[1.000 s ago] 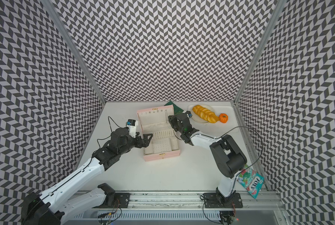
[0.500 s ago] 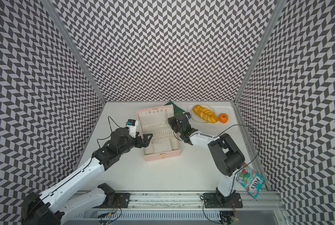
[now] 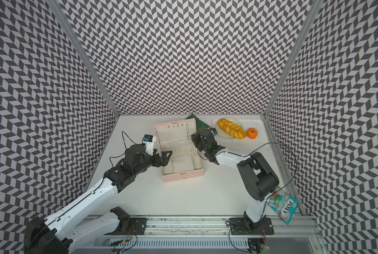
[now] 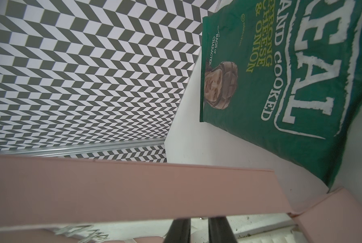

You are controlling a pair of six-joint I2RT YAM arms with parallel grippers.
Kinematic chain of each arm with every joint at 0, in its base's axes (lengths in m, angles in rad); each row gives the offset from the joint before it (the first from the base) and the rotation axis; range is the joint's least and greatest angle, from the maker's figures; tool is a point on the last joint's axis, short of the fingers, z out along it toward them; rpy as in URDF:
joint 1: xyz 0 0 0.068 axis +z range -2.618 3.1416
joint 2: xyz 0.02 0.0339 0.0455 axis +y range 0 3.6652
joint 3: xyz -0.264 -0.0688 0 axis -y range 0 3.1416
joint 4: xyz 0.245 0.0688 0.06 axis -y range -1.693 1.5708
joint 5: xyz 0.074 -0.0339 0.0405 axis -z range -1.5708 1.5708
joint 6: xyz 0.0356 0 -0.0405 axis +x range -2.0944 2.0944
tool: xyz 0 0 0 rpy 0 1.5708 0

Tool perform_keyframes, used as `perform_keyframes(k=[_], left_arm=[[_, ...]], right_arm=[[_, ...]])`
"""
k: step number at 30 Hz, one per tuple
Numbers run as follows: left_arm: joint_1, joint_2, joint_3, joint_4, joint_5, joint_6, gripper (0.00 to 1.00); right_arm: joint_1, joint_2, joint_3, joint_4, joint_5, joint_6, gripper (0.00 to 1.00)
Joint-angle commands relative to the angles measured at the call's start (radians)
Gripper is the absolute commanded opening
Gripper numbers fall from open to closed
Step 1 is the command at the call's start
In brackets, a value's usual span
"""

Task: Put jewelry chain into jewelry box
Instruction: Adjust the necklace in the storage slot.

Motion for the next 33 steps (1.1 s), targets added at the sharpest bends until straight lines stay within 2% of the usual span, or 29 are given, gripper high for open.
perform_keyframes(k=[1, 14, 18, 26, 33], left_arm=[[-0.006, -0.001, 0.039, -0.011, -0.005, 0.011, 1.00], [-0.006, 0.000, 0.037, -0.008, -0.001, 0.015, 1.00], [-0.006, 0.000, 0.036, -0.008, -0.001, 0.017, 1.00], [-0.006, 0.001, 0.036, -0.008, -0.002, 0.016, 1.00], [-0.006, -0.001, 0.036, -0.008, -0.005, 0.015, 1.00]], right_arm=[[-0.011, 0.011, 0.015, 0.024, 0.000, -0.006, 0.20], [-0.020, 0.068, 0.066, 0.018, -0.010, -0.020, 0.22], [-0.022, 0.068, 0.057, 0.020, -0.014, -0.016, 0.12], [-0.022, 0.040, 0.020, 0.041, -0.004, -0.014, 0.00], [-0.023, -0.011, 0.010, 0.043, 0.002, -0.040, 0.00]])
